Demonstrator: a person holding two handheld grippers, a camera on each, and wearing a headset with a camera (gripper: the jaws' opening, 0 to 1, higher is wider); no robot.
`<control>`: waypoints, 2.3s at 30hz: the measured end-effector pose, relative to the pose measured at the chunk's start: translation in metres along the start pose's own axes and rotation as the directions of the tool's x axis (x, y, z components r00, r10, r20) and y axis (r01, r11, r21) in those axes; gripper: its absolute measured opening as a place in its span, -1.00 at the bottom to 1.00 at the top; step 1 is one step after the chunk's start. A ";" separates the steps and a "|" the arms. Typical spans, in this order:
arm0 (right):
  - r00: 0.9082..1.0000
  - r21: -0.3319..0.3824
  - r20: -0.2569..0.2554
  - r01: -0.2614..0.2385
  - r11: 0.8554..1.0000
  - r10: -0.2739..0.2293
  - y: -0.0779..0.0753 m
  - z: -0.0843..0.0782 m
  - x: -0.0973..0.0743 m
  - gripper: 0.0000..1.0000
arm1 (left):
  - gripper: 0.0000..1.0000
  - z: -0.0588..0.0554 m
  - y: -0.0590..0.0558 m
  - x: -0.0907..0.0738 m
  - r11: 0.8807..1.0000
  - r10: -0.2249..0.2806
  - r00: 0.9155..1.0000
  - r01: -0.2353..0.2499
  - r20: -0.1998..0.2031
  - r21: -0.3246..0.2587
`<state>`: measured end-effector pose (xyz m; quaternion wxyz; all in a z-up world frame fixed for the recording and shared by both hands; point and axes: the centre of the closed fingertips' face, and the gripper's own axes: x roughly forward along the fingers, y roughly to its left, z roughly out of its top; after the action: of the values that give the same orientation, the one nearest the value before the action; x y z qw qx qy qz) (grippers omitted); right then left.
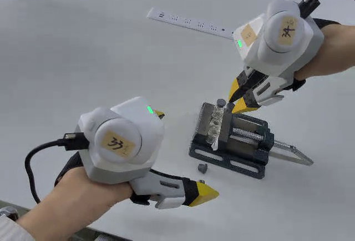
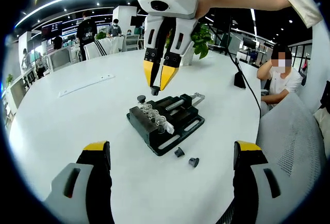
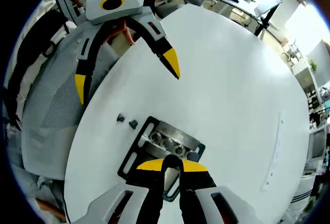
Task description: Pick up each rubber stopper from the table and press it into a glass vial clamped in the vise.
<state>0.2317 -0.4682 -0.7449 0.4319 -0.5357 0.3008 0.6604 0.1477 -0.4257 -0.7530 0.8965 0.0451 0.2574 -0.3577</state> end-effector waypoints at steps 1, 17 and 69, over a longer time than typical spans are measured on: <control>1.000 -0.007 -0.004 -0.003 1.000 0.003 0.000 -0.001 0.000 -0.89 | 0.98 -0.001 0.001 0.000 1.000 0.001 1.000 -0.001 0.000 -0.003; 0.998 -0.083 -0.042 -0.047 0.995 0.044 -0.009 0.001 0.019 -0.89 | 0.98 -0.004 0.009 -0.002 1.000 0.017 1.000 -0.017 0.000 -0.025; 0.978 0.132 -0.183 -0.073 0.989 0.096 -0.010 0.000 0.032 -0.91 | 0.96 -0.015 0.003 0.004 0.998 -0.003 1.000 0.003 -0.007 -0.055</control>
<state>0.2392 -0.4554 -0.7757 0.4055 -0.5545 0.4036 0.6043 0.1462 -0.4220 -0.7682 0.8960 0.0213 0.2703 -0.3516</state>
